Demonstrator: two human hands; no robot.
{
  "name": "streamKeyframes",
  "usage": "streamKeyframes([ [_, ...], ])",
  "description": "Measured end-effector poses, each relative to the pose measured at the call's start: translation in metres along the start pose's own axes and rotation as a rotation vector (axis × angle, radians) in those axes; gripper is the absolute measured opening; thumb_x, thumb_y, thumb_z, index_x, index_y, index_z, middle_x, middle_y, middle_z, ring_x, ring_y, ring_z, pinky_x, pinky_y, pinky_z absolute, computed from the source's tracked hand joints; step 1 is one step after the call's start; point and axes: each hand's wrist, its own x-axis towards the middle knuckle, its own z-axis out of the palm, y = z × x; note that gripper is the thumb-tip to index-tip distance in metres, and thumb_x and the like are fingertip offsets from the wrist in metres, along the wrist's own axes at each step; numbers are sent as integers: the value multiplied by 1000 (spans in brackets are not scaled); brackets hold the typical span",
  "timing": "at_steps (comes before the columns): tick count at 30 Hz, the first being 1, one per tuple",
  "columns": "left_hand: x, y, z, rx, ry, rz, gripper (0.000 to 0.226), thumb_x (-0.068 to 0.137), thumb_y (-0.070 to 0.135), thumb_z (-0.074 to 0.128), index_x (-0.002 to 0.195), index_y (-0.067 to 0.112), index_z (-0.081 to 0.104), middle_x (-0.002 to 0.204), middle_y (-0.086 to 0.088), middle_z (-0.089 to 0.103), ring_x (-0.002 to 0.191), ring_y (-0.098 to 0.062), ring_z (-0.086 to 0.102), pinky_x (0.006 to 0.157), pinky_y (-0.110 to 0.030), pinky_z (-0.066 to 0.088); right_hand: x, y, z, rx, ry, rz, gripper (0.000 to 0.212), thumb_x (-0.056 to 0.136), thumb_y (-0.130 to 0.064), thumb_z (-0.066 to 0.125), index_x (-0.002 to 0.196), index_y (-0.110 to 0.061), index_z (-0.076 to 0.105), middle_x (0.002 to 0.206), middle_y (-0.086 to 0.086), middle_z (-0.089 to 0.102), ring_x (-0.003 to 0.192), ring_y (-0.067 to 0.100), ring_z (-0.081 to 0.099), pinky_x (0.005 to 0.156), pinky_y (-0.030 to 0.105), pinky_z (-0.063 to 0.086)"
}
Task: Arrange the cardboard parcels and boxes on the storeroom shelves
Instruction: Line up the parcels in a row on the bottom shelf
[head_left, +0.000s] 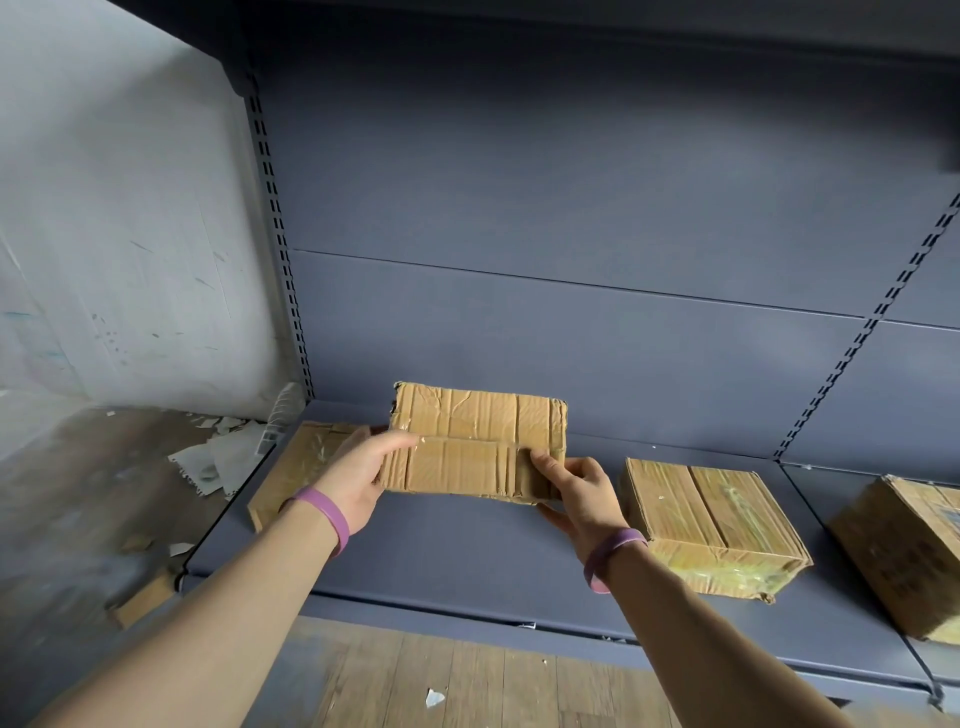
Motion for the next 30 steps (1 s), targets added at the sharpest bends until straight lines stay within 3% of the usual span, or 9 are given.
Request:
streamKeyframes([
  [2,-3,4,5,-28,13,-8,40,86,48,70,113,18,71,110,-5,75,101,-22,70,89,-39,54,3,3,-3,19,-15,-3,30,83,-22,80,91,-11,53,84,6,62,78,17,61,77,34,54],
  [5,-3,4,9,-65,61,-44,48,90,65,56,105,22,71,98,-2,77,97,-20,69,86,-37,51,4,6,-3,8,-46,-38,28,81,-8,80,89,-11,53,78,4,64,71,15,62,68,28,51],
  [9,0,1,4,-53,99,-73,59,83,76,56,114,27,68,103,-3,77,103,-22,70,101,-42,49,6,9,-2,-32,-69,-71,30,77,0,81,86,-11,54,82,7,66,79,21,64,75,35,53],
  [12,12,-8,-6,-20,115,-46,83,58,77,79,122,26,69,124,-4,70,120,-26,62,111,-49,40,7,12,-3,-85,-67,-105,30,77,0,81,88,-12,57,90,8,69,87,24,66,84,41,56],
  [14,17,-12,-9,-25,144,-53,86,55,63,85,127,20,67,127,-6,68,122,-29,61,112,-51,40,6,12,-3,-121,-81,-126,32,76,-3,83,93,-11,57,94,8,69,87,21,66,78,34,56],
  [18,8,-6,2,-1,167,-45,25,92,24,68,114,12,70,106,-9,75,100,-28,69,96,-42,52,0,8,-2,-139,-104,-159,47,73,-25,82,107,-5,57,94,1,66,81,11,63,65,16,50],
  [20,11,-6,1,-7,185,-13,22,93,18,67,113,11,69,104,-10,75,95,-28,71,83,-38,54,0,9,-2,-129,-93,-154,58,67,-46,74,106,-6,58,96,2,66,88,17,63,73,22,52],
  [24,12,-9,-7,2,179,25,25,89,10,68,115,12,69,106,-12,75,96,-30,71,75,-36,53,1,12,-1,-112,-128,-67,80,65,-80,54,116,-19,60,118,0,66,112,19,61,101,40,48],
  [30,10,-8,-7,38,139,45,34,86,2,65,118,14,67,108,-11,75,101,-31,70,77,-40,54,-1,9,7,-53,-107,19,74,63,-84,46,111,-29,57,127,-6,58,122,21,54,106,41,40],
])
